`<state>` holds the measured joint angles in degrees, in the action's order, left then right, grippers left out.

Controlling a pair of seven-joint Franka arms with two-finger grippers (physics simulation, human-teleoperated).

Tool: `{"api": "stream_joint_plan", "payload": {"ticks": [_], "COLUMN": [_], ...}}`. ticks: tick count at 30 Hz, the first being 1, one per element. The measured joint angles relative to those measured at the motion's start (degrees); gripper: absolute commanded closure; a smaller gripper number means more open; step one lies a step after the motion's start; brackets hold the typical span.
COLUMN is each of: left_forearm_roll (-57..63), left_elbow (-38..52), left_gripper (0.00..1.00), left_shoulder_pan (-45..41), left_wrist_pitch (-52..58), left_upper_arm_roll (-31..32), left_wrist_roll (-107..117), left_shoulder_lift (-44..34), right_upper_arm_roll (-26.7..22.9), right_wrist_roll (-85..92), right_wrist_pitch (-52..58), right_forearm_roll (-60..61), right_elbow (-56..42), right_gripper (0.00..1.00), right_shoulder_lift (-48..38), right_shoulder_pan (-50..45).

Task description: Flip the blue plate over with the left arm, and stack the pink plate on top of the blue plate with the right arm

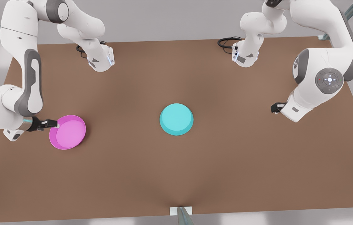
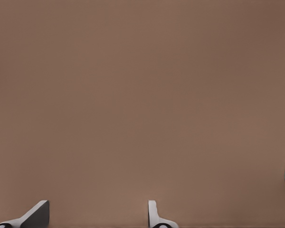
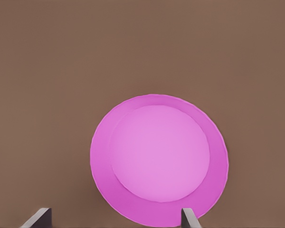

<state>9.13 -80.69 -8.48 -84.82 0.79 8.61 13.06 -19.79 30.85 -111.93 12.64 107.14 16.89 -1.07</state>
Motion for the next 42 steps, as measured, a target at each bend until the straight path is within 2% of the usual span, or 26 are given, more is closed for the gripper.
{"api": "stream_joint_plan", "payload": {"ticks": [3,7,12,16,22,24,25,29,34,35,37,39,42], "left_forearm_roll": [-0.4,-0.5,-0.3,-0.2,-0.2,-0.1,-0.1,-0.1,-0.1,-0.1,-0.1,-0.2,-0.2], "left_elbow": [0.0,1.1,1.3,1.3,1.3,2.8,3.5,3.5,3.6,3.5,3.6,3.5,3.5], "left_gripper": [0.00,0.00,0.00,0.00,0.00,0.00,0.00,0.00,0.00,0.00,0.00,0.00,0.00], "left_shoulder_pan": [-0.1,-0.2,-0.3,-0.3,-0.3,-0.3,-0.3,-0.3,-0.3,-0.3,-0.3,-0.3,-0.3], "left_wrist_pitch": [0.0,0.0,0.0,-0.3,-0.4,-0.4,-0.3,-0.3,-0.4,-0.3,-0.3,-0.3,-0.3], "left_upper_arm_roll": [0.0,0.4,0.4,0.5,0.5,0.5,0.5,0.5,0.5,0.5,0.5,0.5,0.5], "left_wrist_roll": [0.6,1.0,1.0,1.0,1.1,0.8,0.8,0.7,0.8,0.9,1.1,1.2,1.2], "left_shoulder_lift": [1.4,1.6,2.1,2.1,2.1,3.3,3.9,4.1,4.3,4.3,4.5,4.5,4.7], "right_upper_arm_roll": [-2.6,-3.0,-4.7,-4.8,-5.9,-6.0,-6.0,-6.0,-6.5,-6.5,-6.5,-6.5,-6.5], "right_wrist_roll": [4.6,12.8,22.8,32.9,38.5,39.8,39.8,39.6,39.9,40.0,40.8,40.9,40.9], "right_wrist_pitch": [-2.0,-7.5,-9.4,-4.8,-3.2,-3.2,-3.2,-2.7,-0.8,-0.7,-0.8,-0.7,-0.7], "right_forearm_roll": [0.1,2.3,8.9,16.9,19.9,20.5,20.6,22.6,24.9,25.3,25.8,25.8,25.8], "right_elbow": [0.3,0.3,-0.1,-3.8,-7.1,-7.0,-6.9,-6.7,-6.7,-6.7,-6.6,-6.6,-6.6], "right_gripper": [0.00,0.00,0.00,0.00,0.00,0.09,0.10,0.14,0.15,0.20,0.43,0.52,0.58], "right_shoulder_lift": [2.5,7.9,12.8,16.8,23.0,23.3,23.4,24.2,24.2,24.5,24.6,24.7,24.7], "right_shoulder_pan": [0.7,2.6,4.0,7.7,8.1,8.0,7.9,7.6,7.8,7.8,7.8,7.8,7.8]}}
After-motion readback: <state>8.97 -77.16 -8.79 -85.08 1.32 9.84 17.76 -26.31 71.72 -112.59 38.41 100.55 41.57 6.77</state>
